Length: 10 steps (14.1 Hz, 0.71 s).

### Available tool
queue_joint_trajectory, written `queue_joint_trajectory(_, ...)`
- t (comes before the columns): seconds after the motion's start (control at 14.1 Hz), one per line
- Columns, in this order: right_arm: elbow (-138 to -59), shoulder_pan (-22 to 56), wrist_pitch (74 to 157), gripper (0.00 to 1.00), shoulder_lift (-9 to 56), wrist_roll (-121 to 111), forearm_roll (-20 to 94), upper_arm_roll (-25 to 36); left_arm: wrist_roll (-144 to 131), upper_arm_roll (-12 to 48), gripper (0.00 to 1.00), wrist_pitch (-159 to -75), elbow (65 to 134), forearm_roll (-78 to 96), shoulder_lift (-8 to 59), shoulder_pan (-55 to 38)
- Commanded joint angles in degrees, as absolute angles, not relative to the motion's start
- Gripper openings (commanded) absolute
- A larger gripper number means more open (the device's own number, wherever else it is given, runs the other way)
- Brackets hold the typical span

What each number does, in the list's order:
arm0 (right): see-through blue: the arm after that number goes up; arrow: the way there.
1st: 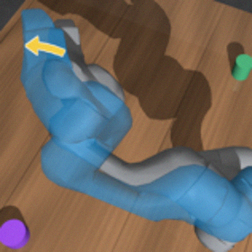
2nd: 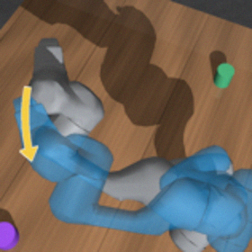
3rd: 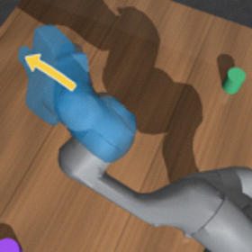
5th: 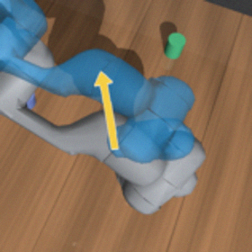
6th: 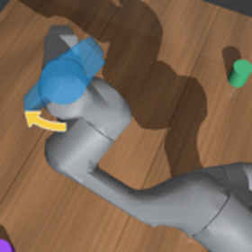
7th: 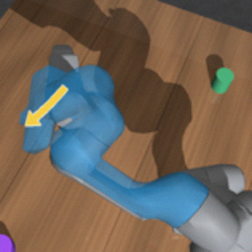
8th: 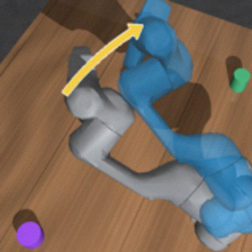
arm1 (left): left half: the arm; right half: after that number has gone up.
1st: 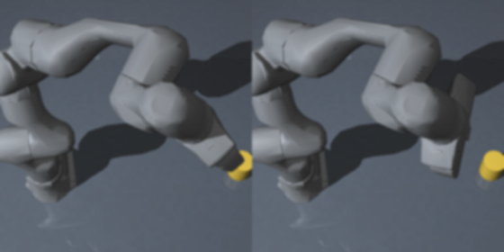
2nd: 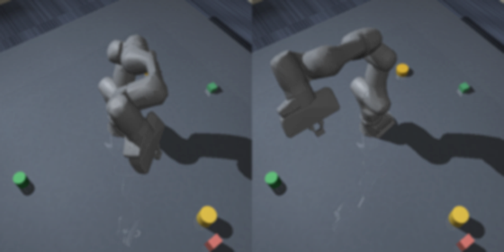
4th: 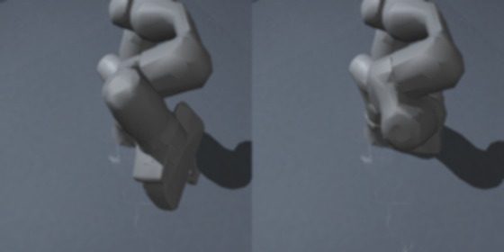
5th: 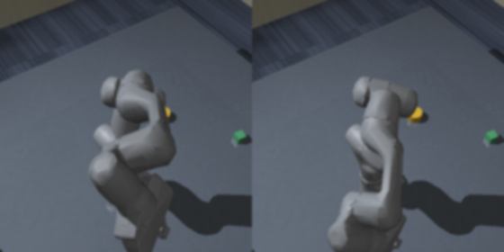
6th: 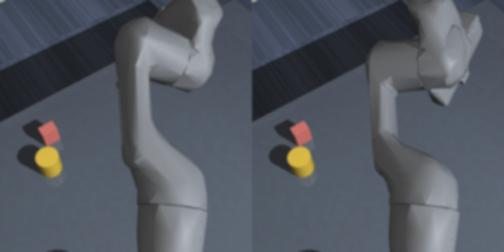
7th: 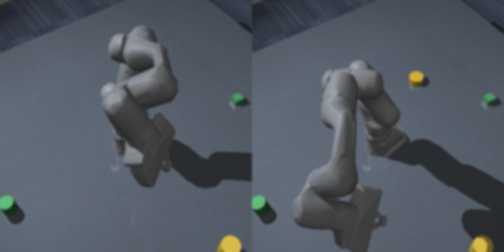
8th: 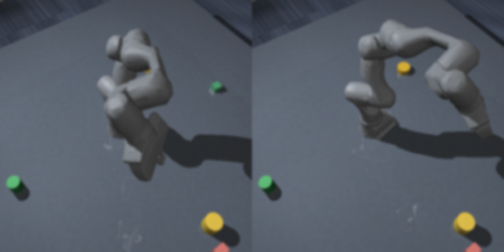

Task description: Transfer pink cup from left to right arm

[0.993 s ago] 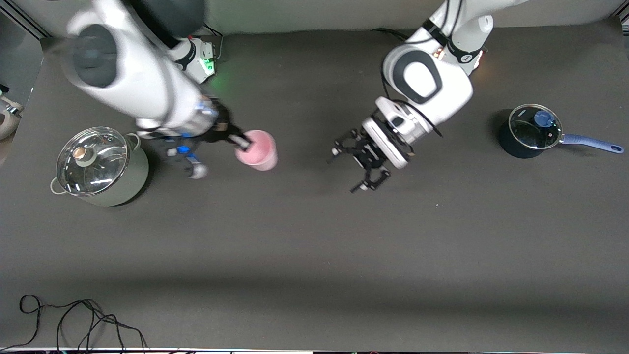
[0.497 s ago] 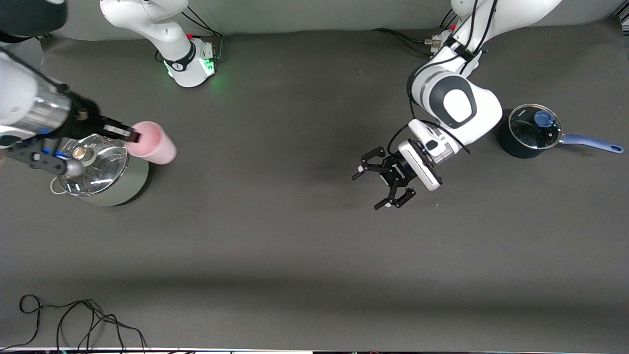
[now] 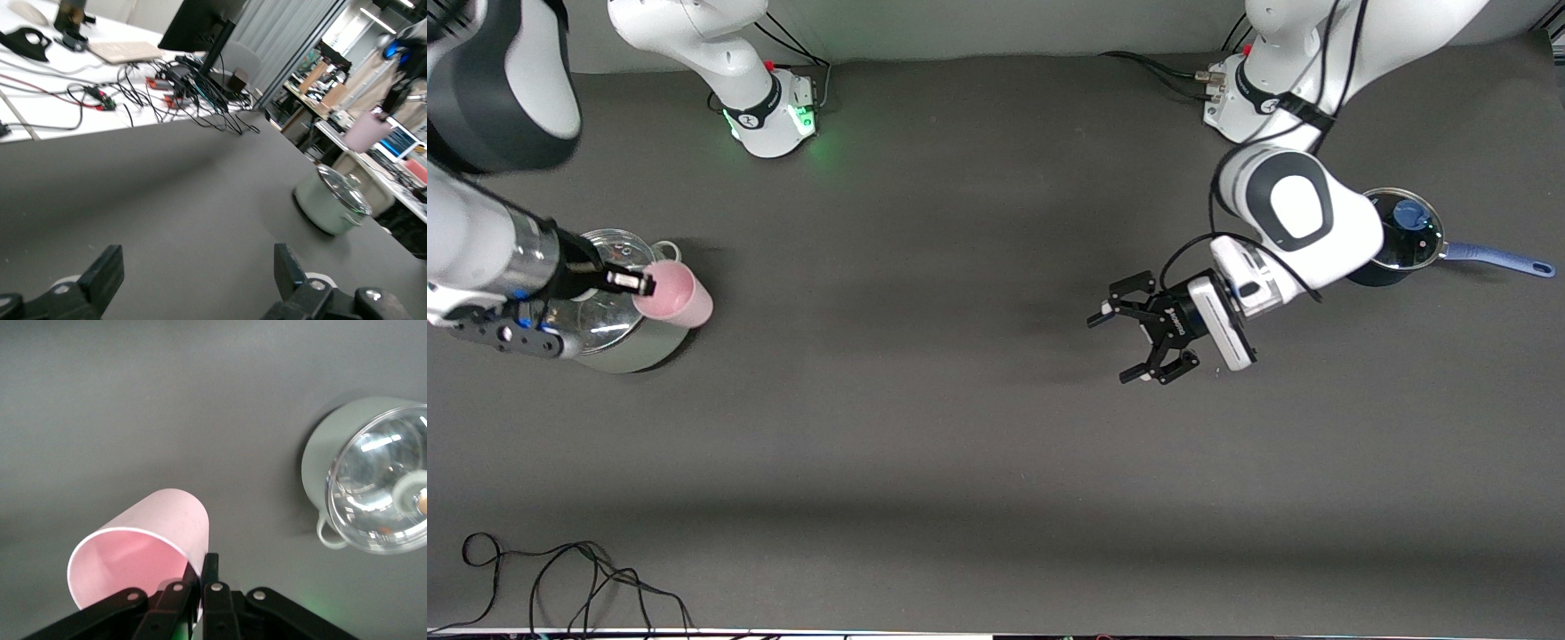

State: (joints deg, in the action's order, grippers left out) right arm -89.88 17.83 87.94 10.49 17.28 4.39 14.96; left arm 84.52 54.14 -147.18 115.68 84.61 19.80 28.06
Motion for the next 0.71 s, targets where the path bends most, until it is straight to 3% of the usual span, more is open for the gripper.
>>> queue_joint_trajectory(0.0, -104.81, 18.72, 99.28, 0.00, 4.31, 15.38, 3.25, 15.64, 73.87, 54.67, 1.00, -137.51, 117.25, 74.84, 17.58, 33.03)
queue_joint_trajectory(0.35, -121.26, 18.81, 120.54, 0.00, 4.30, 14.25, 3.25, 16.26, 44.61, 54.58, 1.00, -112.90, 110.24, 46.54, 17.40, 41.56)
queue_joint_trajectory(0.64, -128.93, 18.72, 133.84, 0.00, 7.11, 14.24, 3.43, 16.26, 22.03, 54.67, 1.00, -95.31, 98.29, 23.80, 17.49, 43.25)
